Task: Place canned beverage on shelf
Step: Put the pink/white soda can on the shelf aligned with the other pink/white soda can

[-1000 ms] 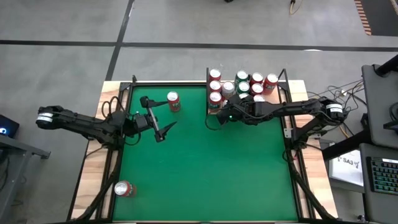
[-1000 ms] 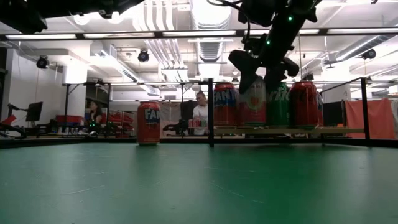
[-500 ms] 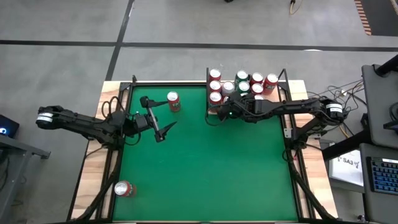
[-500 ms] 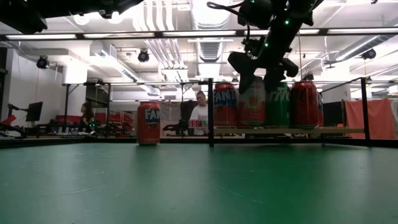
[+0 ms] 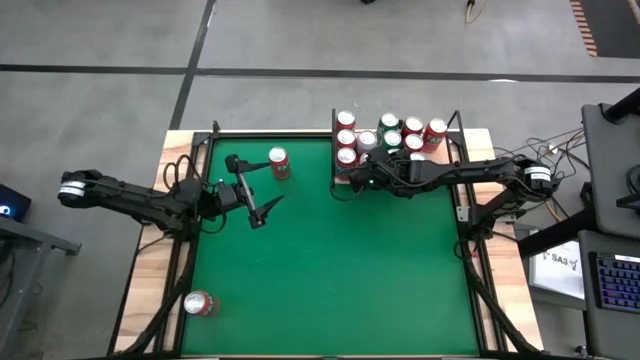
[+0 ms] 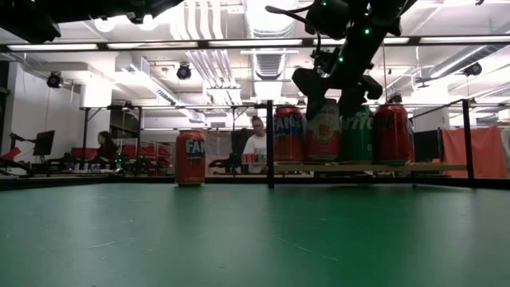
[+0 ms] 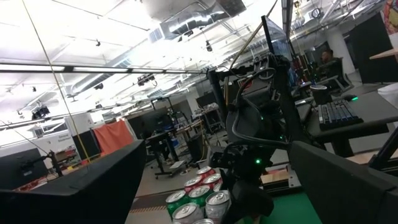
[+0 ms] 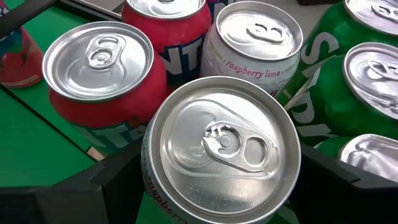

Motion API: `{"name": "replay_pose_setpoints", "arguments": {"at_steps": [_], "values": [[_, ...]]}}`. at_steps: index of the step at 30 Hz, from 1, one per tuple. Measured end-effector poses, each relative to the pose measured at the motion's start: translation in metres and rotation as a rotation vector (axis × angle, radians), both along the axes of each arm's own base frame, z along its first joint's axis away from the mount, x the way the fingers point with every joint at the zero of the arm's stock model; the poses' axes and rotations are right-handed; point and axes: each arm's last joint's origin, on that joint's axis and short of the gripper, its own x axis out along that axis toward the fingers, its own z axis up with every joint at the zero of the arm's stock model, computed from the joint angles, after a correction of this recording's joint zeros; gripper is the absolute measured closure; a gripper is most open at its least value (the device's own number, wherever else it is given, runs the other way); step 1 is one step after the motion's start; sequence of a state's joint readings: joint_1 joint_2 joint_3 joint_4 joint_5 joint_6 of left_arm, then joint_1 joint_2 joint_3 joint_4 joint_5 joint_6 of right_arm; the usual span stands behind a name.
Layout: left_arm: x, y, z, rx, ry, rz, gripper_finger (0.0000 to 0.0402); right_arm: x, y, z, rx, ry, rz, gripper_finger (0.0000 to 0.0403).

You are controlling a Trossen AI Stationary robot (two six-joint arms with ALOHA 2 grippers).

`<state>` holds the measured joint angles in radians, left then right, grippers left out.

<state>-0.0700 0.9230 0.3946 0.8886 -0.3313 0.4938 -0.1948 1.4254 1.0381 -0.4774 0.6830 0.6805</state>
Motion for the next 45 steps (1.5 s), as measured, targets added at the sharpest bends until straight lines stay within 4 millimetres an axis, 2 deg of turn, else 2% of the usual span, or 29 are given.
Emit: {"name": "replay_pose_setpoints", "arguments": {"at_steps": [9, 45], "values": [[0.0, 0.0, 0.0004, 0.0, -0.001, 0.0, 0.0019, -0.0003, -0.0002, -0.0027, -0.003, -0.005, 0.001, 0.008], [0.0001, 0.0, 0.0008, 0.002, -0.002, 0.001, 0.0019, 0.0009, -0.0037, -0.0018, 0.0, -0.036, -0.007, 0.0076]]}}
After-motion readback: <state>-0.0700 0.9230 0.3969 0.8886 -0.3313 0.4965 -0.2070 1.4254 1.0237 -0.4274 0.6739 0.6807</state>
